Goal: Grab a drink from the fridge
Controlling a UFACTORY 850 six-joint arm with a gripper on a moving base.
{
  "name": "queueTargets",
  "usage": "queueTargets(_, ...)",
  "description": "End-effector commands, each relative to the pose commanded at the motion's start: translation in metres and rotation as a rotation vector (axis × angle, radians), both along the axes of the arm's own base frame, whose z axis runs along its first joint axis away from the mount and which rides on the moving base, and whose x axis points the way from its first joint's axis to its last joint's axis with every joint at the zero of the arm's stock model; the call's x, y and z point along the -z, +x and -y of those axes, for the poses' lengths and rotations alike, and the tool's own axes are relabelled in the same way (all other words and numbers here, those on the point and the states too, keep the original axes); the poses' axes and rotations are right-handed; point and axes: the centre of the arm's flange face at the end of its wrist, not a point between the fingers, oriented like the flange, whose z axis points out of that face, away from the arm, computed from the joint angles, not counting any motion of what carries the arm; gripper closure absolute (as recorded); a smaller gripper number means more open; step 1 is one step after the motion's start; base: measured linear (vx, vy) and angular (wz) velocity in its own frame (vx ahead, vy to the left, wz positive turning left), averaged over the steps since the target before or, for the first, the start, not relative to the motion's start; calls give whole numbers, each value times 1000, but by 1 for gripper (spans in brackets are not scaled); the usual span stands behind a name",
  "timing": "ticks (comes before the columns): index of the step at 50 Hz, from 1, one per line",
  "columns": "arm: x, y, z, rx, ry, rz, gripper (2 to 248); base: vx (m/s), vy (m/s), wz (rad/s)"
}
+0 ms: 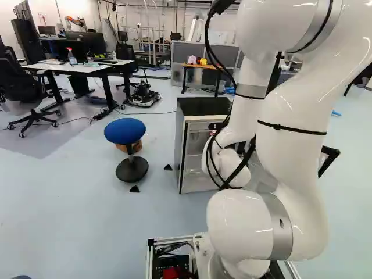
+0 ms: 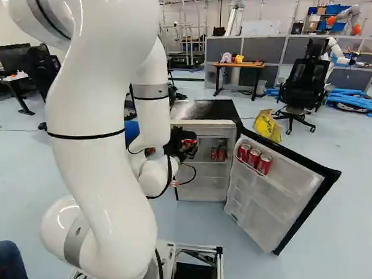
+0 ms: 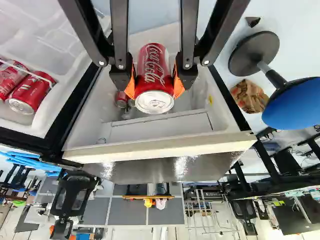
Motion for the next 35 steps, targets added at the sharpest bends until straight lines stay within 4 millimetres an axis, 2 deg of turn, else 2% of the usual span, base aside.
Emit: queueTargets(35, -24, -3, -1, -2, 0, 0, 154, 0, 0, 0)
